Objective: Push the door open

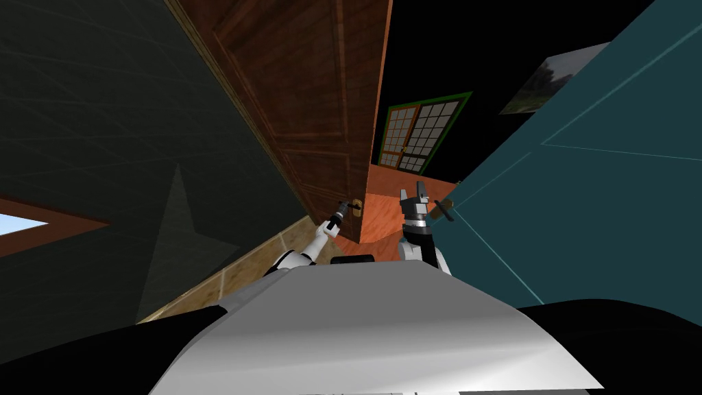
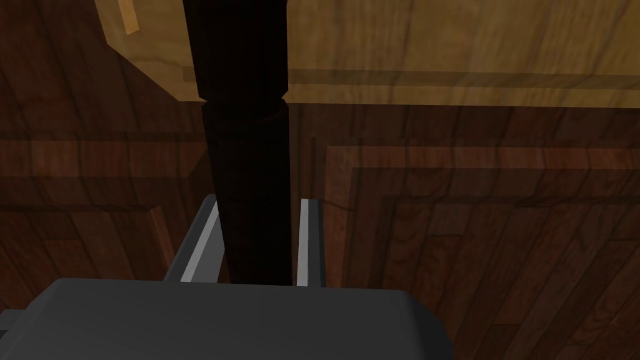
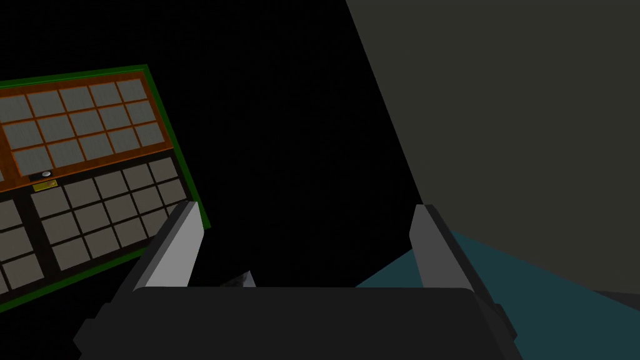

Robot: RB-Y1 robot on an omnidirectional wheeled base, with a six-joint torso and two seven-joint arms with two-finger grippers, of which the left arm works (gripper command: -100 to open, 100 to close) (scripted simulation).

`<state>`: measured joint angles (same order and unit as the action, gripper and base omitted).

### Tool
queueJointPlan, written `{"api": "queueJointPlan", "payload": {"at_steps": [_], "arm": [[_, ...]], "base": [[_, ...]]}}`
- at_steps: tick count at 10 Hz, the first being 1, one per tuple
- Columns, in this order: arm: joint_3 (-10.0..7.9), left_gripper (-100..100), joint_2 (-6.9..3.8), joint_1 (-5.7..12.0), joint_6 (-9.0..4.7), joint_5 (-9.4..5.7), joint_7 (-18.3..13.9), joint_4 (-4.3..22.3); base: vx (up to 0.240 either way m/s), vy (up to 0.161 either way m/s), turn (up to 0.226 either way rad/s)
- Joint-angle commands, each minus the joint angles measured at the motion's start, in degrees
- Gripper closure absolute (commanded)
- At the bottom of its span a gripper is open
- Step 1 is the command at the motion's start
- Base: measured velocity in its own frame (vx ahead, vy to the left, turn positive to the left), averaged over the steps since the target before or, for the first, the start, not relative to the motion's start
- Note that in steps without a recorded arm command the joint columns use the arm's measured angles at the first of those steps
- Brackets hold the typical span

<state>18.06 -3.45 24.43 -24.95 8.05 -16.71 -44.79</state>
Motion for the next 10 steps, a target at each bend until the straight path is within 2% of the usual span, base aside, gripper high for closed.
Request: {"api": "queueJointPlan", "payload": {"at_steps": [1,4,7,10], "arm": [[-1.96,100,0.16,0.81,-0.30,-0.34,1.2,0.9],[-3.45,100,0.49,0.81,-0.12,-0.69,2.1,1.1],[-6.06,100,1.40,0.81,0.17,-1.30,3.6,1.5],[-7.91,100,2.37,0.81,0.39,-1.74,4.7,1.8]], "base": [[0.065,-0.101,0.062],[0.081,-0.110,0.048],[0.114,-0.186,0.078],[0.108,-0.162,0.060]]}}
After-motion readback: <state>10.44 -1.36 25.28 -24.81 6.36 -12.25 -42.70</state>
